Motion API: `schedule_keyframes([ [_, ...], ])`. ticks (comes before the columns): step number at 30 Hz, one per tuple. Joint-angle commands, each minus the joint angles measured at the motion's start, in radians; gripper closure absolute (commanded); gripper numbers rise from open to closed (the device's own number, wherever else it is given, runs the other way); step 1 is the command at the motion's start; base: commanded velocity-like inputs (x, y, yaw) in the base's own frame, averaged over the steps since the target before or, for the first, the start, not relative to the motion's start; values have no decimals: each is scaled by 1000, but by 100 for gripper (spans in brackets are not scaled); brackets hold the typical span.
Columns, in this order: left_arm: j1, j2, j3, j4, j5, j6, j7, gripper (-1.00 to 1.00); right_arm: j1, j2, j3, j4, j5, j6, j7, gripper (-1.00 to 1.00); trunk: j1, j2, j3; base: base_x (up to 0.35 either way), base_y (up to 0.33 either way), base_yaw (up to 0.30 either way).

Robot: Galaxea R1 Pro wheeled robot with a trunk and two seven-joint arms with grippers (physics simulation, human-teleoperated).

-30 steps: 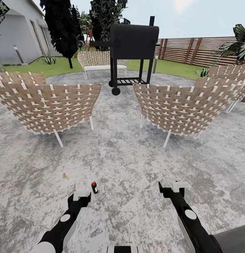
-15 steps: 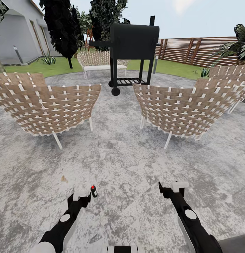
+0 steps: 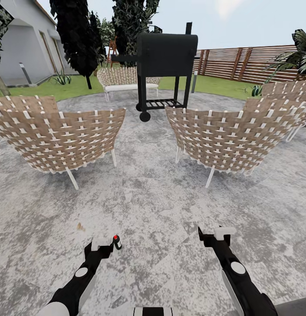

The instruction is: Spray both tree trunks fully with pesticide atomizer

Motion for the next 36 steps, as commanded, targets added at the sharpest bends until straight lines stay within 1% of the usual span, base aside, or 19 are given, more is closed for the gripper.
schedule_keyframes([
  [1,0,0,1,0,0,0,0,-100,0,0,0,0,0,0,0,-100,0,0,0,14,0,0],
  [11,0,-1,1,0,0,-2,0,-100,0,0,0,0,0,0,0,-100,0,0,0,153,-97,0],
  [16,2,-1,2,0,-1,-35,-1,-100,0,0,0,0,0,1,0,-100,0,0,0,28,-17,0],
  [19,2,-1,2,0,-1,-44,0,-100,0,0,0,0,0,0,0,-100,0,0,0,24,-9,0],
  [25,2,-2,2,1,-2,-47,-1,-100,0,1,0,0,0,1,0,-100,0,0,0,149,-89,0],
  [36,0,-2,3,2,-2,-48,-1,-100,0,2,0,0,0,1,0,-100,0,0,0,59,-31,0],
])
